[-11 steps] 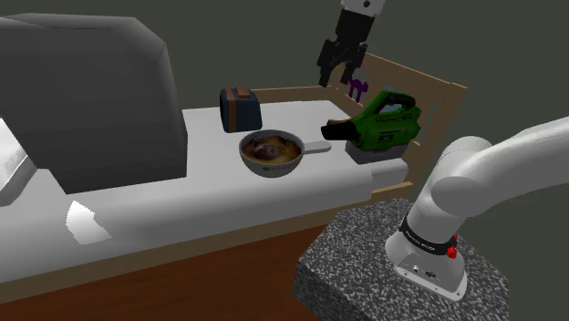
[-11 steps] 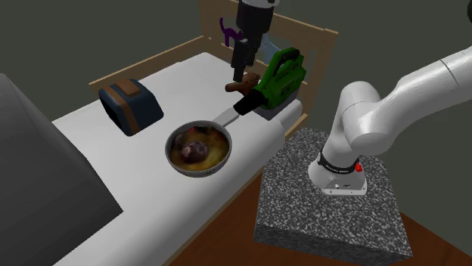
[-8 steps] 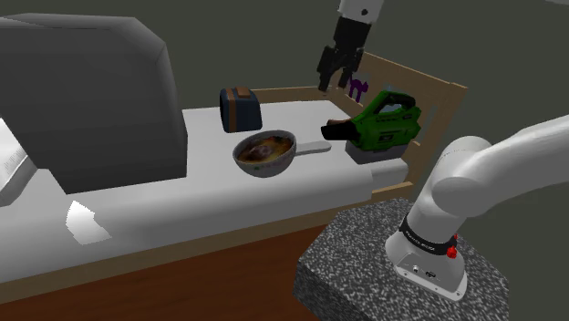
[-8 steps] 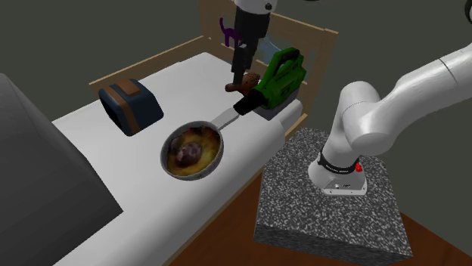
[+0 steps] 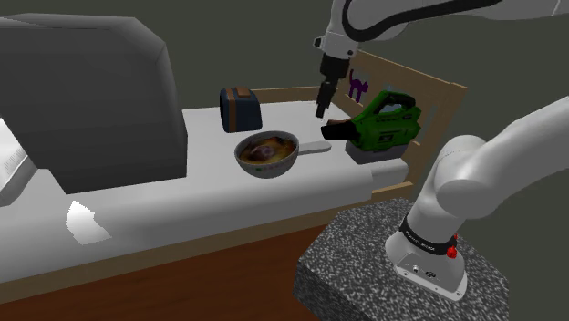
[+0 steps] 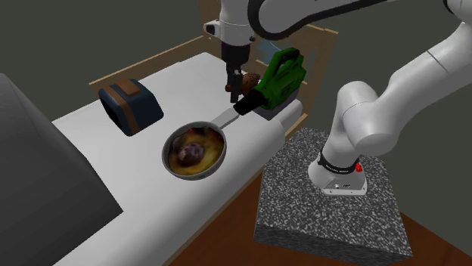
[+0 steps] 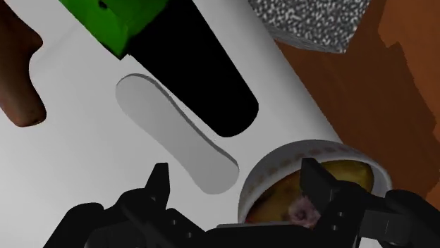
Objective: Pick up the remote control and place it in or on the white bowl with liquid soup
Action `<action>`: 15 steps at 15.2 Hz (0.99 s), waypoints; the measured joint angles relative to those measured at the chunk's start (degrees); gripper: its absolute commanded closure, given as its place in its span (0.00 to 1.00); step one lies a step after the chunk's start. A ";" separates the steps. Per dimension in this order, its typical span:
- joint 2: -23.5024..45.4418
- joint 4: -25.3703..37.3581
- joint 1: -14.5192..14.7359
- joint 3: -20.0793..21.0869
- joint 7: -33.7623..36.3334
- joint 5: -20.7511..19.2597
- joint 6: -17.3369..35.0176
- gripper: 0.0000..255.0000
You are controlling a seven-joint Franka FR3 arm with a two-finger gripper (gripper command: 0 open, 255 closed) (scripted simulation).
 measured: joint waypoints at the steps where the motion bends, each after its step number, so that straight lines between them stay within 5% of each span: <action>1: 1.54 -0.44 0.59 -1.03 -3.31 -0.57 1.56 0.00; 11: 20.90 0.05 6.63 -8.64 -35.15 -2.73 17.00 0.00; 15: 24.10 -0.67 7.09 -9.21 -38.24 -2.23 20.66 0.00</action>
